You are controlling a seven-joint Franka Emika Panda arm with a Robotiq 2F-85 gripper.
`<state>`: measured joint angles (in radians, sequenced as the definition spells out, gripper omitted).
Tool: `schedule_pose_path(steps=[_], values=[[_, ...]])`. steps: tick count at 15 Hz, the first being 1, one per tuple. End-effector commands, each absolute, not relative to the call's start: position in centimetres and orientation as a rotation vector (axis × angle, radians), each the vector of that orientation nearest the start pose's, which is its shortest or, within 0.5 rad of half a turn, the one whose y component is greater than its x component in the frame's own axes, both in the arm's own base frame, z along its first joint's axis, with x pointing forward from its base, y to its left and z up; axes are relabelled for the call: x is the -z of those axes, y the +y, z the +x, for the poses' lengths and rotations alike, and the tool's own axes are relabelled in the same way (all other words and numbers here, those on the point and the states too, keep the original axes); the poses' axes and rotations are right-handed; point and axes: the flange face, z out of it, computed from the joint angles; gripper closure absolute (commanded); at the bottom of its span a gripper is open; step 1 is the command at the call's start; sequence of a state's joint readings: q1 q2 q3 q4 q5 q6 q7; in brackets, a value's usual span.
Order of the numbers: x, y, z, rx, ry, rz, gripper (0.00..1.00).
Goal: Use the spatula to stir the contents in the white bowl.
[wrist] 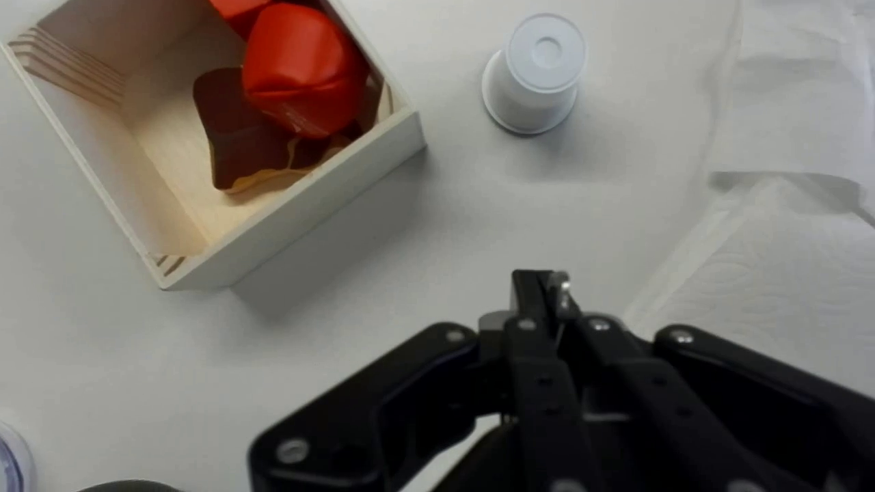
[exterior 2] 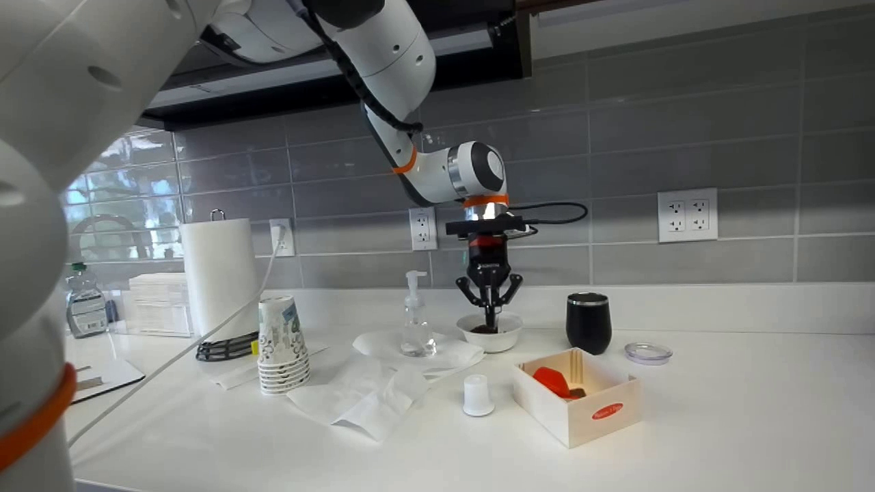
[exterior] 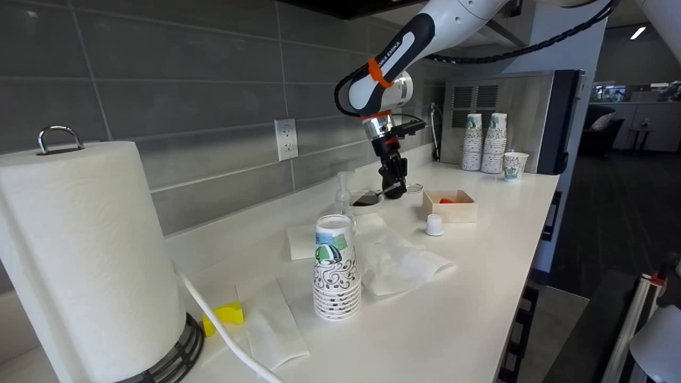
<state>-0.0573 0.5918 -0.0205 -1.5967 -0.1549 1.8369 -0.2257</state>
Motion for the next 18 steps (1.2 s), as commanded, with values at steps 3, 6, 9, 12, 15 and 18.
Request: schedule_pose_path(steps=[3,6,9,12,15,18], values=[[-27.2,-7.5,65.4,-0.510,-0.383,-3.047,0.99],[-27.3,-9.0,65.8,-0.443,-0.391,-3.018,0.99],[-27.1,-10.2,66.1,-0.391,-0.406,-2.993,0.99],[-26.5,-10.9,66.1,-0.373,-0.433,-2.966,0.99],[-25.8,-11.0,65.9,-0.387,-0.470,-2.943,0.99],[-25.1,-10.8,65.9,-0.398,-0.497,-2.931,0.99]])
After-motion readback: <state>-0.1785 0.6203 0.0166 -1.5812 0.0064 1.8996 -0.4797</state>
